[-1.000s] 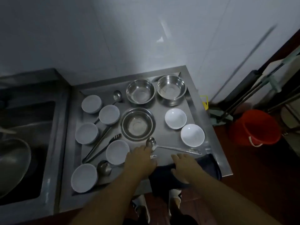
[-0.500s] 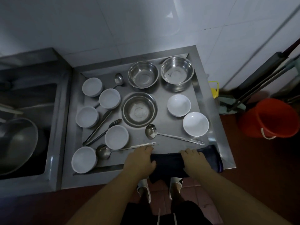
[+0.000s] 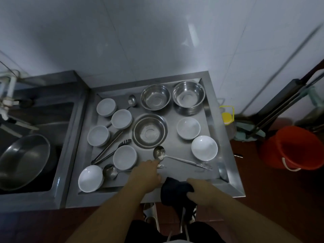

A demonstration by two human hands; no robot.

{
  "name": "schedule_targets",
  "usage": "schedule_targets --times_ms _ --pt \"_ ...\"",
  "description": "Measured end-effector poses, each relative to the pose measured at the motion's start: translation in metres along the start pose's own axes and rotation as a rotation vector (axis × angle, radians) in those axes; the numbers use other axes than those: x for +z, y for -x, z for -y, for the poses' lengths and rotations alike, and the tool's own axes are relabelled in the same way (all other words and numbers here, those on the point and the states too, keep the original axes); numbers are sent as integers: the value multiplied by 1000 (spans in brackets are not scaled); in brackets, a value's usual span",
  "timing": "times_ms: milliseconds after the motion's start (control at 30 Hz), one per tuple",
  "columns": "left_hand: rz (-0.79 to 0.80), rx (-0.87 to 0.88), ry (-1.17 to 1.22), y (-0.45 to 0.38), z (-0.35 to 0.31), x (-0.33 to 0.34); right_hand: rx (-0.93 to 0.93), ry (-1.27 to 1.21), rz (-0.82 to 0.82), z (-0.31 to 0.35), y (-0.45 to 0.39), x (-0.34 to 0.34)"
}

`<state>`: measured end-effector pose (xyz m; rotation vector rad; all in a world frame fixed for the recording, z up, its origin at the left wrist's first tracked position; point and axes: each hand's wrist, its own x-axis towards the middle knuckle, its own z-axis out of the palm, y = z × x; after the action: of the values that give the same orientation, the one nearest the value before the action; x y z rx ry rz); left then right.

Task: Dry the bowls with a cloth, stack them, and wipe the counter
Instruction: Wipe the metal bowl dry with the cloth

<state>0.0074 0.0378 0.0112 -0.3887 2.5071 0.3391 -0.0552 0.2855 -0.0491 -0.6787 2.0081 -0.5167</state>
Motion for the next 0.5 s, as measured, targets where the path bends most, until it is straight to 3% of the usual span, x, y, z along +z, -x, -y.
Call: schedule_targets --times_ms 200,300,500 --pt "-66 9 41 -9 -20 -26 100 -363 -159 14 16 -32" --pt "-62 17 79 -25 -26 -40 129 -661 -281 21 26 -54" --pt "-40 52 41 -74 -35 -67 91 -1145 -497 35 40 -108"
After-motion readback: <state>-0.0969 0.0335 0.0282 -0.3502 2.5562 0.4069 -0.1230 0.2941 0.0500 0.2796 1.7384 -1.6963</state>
